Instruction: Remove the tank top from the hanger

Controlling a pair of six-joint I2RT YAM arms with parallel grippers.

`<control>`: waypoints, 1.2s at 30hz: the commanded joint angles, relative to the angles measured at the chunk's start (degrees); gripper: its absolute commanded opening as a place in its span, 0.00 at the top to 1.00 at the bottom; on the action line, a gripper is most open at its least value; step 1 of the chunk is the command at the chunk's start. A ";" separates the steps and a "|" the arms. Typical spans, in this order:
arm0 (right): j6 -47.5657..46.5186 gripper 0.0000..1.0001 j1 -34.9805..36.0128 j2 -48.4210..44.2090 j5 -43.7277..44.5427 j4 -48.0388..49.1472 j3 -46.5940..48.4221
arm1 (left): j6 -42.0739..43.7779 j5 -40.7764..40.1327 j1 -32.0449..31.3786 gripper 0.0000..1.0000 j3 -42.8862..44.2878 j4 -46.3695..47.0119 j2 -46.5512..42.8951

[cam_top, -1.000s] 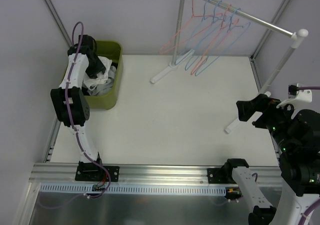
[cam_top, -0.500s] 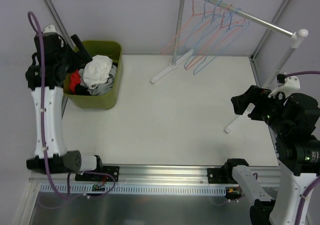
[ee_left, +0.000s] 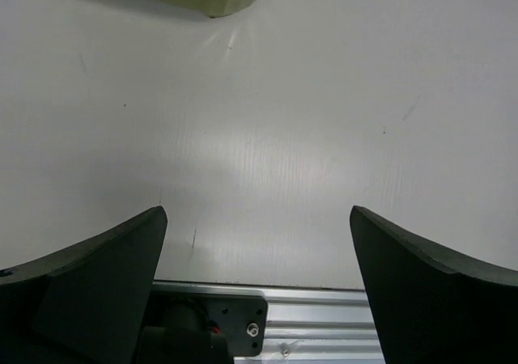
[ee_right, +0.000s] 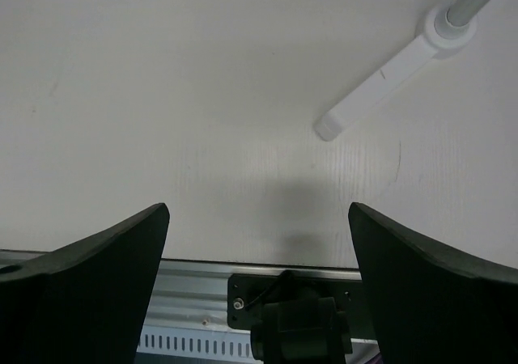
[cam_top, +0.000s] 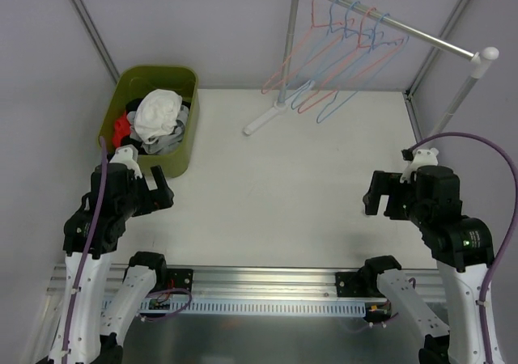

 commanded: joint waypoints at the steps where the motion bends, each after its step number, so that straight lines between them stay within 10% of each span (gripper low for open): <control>1: -0.08 0.01 2.61 -2.59 5.86 -0.58 -3.82 | -0.51 -3.77 -1.16 0.01 0.72 0.37 -3.68; 36: -0.09 0.01 7.19 1.19 16.06 2.41 1.97 | -2.45 -8.87 -3.97 0.01 4.06 -3.06 -3.34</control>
